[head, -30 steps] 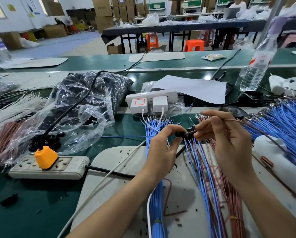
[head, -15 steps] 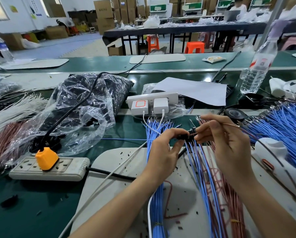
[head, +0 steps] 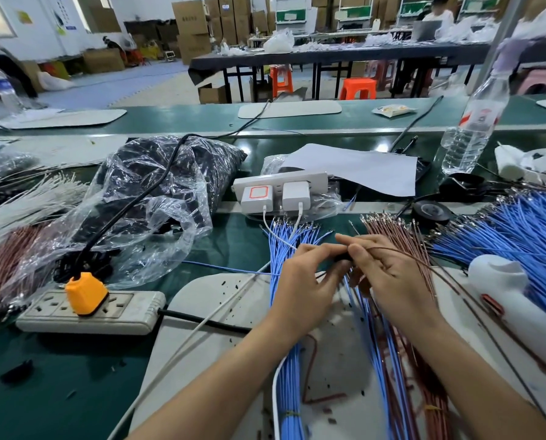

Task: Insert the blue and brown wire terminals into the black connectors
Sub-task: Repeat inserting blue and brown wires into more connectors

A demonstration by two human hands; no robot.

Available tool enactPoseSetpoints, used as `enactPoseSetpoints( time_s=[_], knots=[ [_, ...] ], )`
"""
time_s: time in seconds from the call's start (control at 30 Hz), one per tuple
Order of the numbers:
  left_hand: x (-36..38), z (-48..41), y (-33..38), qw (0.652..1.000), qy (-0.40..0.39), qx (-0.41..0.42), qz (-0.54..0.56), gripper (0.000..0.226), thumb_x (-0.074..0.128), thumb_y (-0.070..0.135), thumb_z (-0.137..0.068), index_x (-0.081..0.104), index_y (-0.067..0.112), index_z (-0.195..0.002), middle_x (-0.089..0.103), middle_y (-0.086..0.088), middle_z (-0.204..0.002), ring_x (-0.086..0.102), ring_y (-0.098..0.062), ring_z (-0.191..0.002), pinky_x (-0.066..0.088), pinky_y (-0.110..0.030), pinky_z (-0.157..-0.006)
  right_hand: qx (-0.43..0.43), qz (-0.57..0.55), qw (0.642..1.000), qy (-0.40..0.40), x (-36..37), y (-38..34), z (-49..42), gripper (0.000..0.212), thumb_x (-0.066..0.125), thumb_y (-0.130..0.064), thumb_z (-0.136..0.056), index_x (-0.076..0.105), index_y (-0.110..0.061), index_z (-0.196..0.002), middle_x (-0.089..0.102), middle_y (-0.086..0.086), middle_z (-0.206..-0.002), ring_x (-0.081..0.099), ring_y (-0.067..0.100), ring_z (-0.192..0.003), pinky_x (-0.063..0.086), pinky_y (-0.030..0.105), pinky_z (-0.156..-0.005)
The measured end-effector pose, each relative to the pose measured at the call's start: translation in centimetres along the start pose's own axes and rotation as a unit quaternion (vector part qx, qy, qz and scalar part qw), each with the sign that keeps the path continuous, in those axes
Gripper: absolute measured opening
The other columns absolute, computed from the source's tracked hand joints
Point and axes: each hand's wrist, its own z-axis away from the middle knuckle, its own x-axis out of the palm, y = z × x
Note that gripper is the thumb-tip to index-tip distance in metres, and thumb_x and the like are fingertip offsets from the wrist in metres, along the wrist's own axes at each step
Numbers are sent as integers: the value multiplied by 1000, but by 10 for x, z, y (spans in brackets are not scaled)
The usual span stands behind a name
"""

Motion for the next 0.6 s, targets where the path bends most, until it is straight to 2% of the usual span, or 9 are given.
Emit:
enactPoseSetpoints(
  time_s=[0.1,0.13,0.23,0.33,0.4,0.47,0.53,0.6],
  knots=[
    [-2,-1,0,1000,16,13,22,22,62,-1,-87,69,8,-107,68,-3,-99,59,-5,-91,44,-11,-83,83,-103,991,-20,-3,2,0,37,61,-25,-84,61,-28,-121,69,-7,-94,62,11,-65,52,21,-59],
    [-2,-1,-1,999,24,16,34,21,61,-2,-88,68,6,-106,66,-5,-102,60,-6,-95,47,-16,-85,93,-140,985,-27,-5,2,-1,39,61,-20,-85,61,-27,-123,69,-8,-93,63,13,-66,53,23,-60],
    [-2,-2,-2,997,46,18,60,18,60,-1,-88,66,4,-105,57,-9,-104,60,-10,-97,50,-23,-87,86,-180,978,-57,-8,1,0,42,58,3,-88,64,-24,-120,71,5,-96,67,17,-73,56,25,-67],
    [-2,-1,-2,997,40,31,59,17,60,5,-87,66,7,-103,60,-5,-99,59,-8,-93,47,-18,-83,62,-153,984,-69,-4,1,1,38,68,-7,-80,65,-22,-114,71,9,-94,67,18,-73,56,25,-67],
    [-2,-1,-2,997,25,25,72,16,59,9,-87,65,12,-102,63,-3,-97,60,-9,-90,46,-17,-81,48,-156,984,-66,1,0,2,31,70,-14,-75,67,-22,-105,71,8,-84,65,17,-69,55,24,-63],
    [-4,-1,-2,992,8,-10,125,15,59,9,-89,63,15,-102,65,1,-92,63,-7,-85,49,-18,-77,43,-148,987,-51,3,0,2,26,72,-15,-72,66,-22,-97,68,3,-71,62,14,-60,52,21,-58],
    [-5,-2,-3,980,15,-61,188,14,58,4,-91,63,15,-99,66,10,-85,62,-2,-78,48,-16,-73,68,-140,986,-55,2,-2,2,29,72,-6,-73,63,-17,-98,63,1,-62,59,13,-55,50,20,-54],
    [-5,-5,-6,962,58,-125,236,18,55,1,-93,64,16,-94,67,11,-81,60,-2,-74,48,-16,-72,137,-165,970,-115,-1,-6,2,38,73,-4,-69,56,-8,-103,60,2,-60,57,14,-51,48,21,-50]
  ],
)
